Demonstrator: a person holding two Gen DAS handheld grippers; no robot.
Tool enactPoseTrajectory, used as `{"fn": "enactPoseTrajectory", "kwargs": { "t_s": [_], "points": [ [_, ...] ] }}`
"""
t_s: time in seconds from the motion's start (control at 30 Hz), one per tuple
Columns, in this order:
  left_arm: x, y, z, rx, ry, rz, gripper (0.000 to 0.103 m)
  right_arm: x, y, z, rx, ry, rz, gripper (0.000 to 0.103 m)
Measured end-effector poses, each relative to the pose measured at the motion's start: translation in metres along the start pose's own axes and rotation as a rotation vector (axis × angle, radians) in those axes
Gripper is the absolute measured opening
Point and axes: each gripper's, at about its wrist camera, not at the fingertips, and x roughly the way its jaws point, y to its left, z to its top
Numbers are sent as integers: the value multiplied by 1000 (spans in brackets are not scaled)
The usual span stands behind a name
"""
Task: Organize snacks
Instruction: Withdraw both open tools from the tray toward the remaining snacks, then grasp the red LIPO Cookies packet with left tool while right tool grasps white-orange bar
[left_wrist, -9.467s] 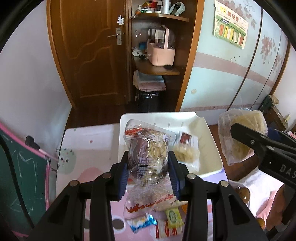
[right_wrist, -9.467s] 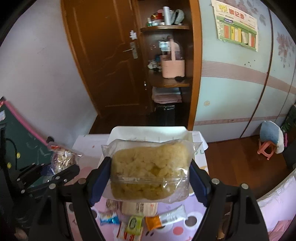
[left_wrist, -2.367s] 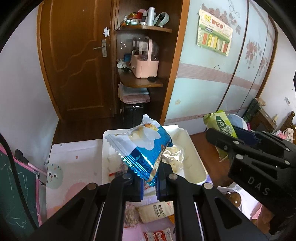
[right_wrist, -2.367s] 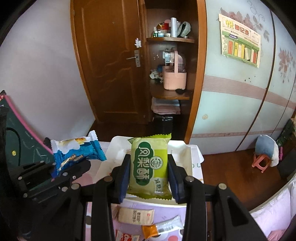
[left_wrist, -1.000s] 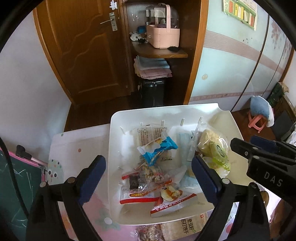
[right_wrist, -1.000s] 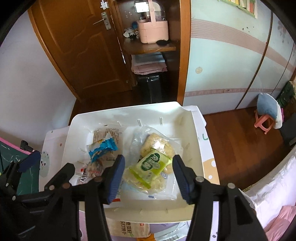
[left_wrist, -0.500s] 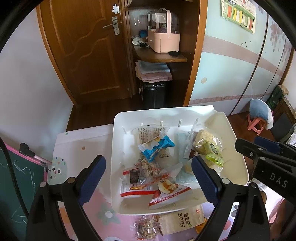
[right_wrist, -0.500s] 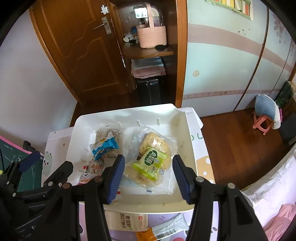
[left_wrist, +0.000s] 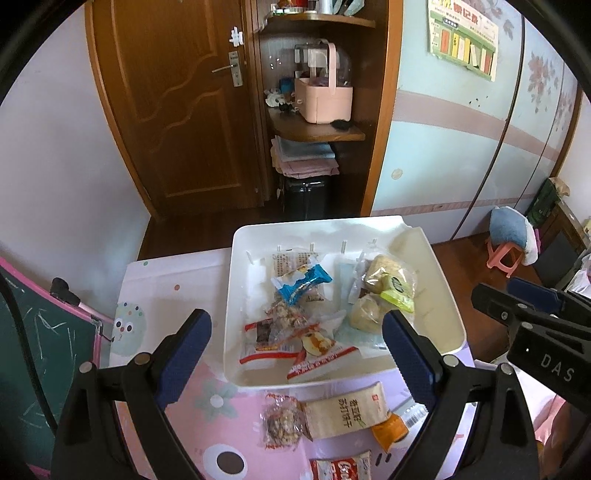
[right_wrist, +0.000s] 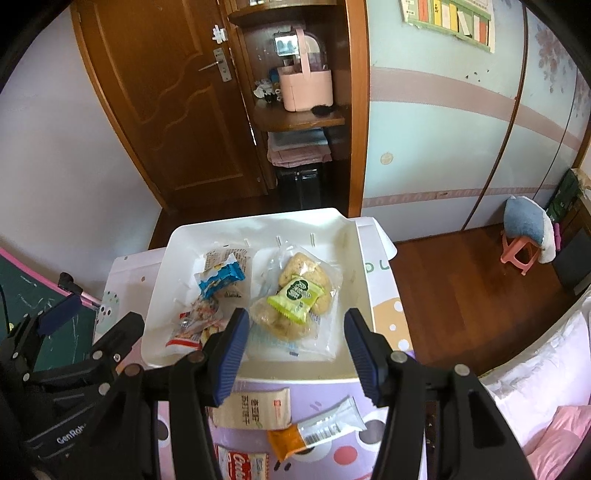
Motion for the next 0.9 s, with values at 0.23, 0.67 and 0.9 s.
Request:
{"fn": "enactPoseTrajectory", "kwargs": {
  "t_s": [0.23, 0.67, 0.9],
  "points": [
    [-33, -6, -17, 5, -32, -2, 93, -33, -7, -19, -25, -32, 3, 54],
    [-39, -15, -99, 115, 27, -108, 93, -40, -33, -79, 9, 31, 6, 54],
    [-4, -27, -161, 309, 115, -187, 93, 0, -48, -119, 108, 150, 26, 54]
  ]
}}
